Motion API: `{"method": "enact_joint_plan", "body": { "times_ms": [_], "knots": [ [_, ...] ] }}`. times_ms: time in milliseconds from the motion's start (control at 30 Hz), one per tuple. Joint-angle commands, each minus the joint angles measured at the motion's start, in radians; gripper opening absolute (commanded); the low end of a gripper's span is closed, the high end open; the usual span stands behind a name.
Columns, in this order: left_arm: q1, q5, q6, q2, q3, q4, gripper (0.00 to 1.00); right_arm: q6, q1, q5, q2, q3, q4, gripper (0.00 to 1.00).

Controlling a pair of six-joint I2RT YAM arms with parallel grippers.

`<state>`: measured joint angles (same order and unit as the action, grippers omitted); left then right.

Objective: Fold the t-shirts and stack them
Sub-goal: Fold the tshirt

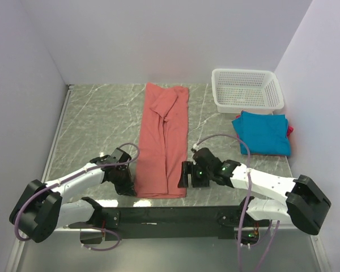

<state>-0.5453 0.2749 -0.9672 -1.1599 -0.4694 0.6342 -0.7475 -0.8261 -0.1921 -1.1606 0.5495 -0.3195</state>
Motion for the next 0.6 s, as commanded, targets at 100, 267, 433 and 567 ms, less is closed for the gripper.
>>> {"method": "enact_joint_plan", "body": {
  "times_ms": [100, 267, 433, 567],
  "knots": [
    [-0.021, -0.006, -0.016, 0.035, 0.025, -0.022, 0.01, -0.165, -0.093, 0.04, -0.033, -0.026, 0.111, 0.77],
    [-0.027, -0.009, -0.027, 0.048, 0.031, -0.021, 0.01, -0.176, -0.146, 0.08, -0.131, 0.024, 0.048, 0.71],
    [-0.028, -0.025, -0.042, 0.055, 0.032, -0.021, 0.01, -0.237, -0.186, 0.172, -0.175, 0.035, -0.026, 0.56],
    [-0.028, -0.058, -0.057, 0.055, 0.018, 0.03, 0.01, -0.269, -0.209, 0.191, -0.156, 0.041, -0.099, 0.04]
  ]
}}
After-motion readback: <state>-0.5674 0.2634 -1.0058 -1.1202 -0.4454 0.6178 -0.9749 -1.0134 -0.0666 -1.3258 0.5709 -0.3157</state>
